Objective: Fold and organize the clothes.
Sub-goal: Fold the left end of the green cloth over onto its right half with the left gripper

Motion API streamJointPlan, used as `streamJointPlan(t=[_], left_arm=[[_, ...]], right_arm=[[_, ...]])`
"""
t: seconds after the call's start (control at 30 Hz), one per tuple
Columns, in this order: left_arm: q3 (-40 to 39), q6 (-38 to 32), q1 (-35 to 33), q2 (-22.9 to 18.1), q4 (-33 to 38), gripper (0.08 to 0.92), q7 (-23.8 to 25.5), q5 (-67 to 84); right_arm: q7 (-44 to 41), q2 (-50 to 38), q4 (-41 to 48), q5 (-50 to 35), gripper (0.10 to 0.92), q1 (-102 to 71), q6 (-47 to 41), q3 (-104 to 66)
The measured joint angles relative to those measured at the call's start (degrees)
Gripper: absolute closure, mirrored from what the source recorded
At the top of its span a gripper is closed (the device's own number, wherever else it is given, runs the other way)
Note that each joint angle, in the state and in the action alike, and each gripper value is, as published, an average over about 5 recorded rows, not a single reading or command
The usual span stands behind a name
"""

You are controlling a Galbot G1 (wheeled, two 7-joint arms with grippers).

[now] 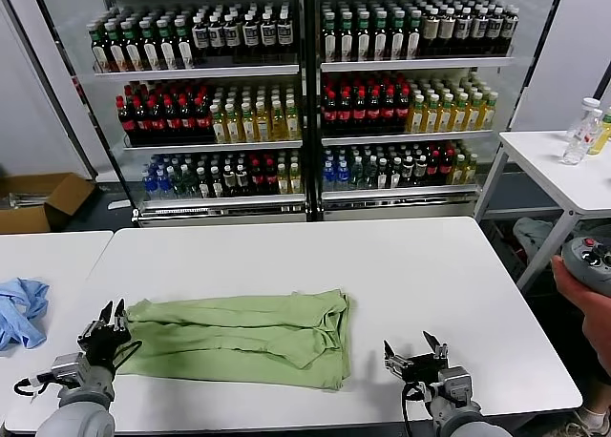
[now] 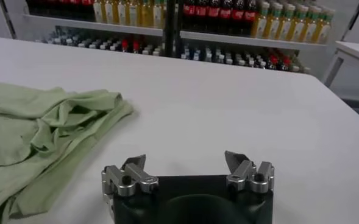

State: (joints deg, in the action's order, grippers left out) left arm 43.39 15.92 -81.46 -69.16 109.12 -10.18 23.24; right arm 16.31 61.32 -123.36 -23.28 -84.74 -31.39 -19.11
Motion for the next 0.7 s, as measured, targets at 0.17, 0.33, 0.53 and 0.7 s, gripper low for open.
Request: streamJointPlan(t=[0.17,0.33,0.53,0.7], left_arm=[[-0.5,2.1,0.8,0.0,-0.1,0.525,0.5,0.7],[-2.1,3.7,1.4,-0.6,-0.5,0.377,1.3,1.2],[-3.8,4.5,2.4,-1.0,-2.2,0.217,1.0,0.0],[-4.0,4.9,3.0,-0.7,-4.0,0.179,-0.5,-1.6]], right_arm=[[0.0,0.2,-0.1,0.0,0.203,-0.1,-0.1,-0.2],[0.0,0.3,-0.1,0.0,0.203,-0.1,-0.2,-0.4],[-0.1,0.3,-0.1,-0.1,0.203,-0.2,-0.2,-0.7],[-0.1,0.6,-0.1,0.0,0.203,-0.2,-0.2,-0.6]])
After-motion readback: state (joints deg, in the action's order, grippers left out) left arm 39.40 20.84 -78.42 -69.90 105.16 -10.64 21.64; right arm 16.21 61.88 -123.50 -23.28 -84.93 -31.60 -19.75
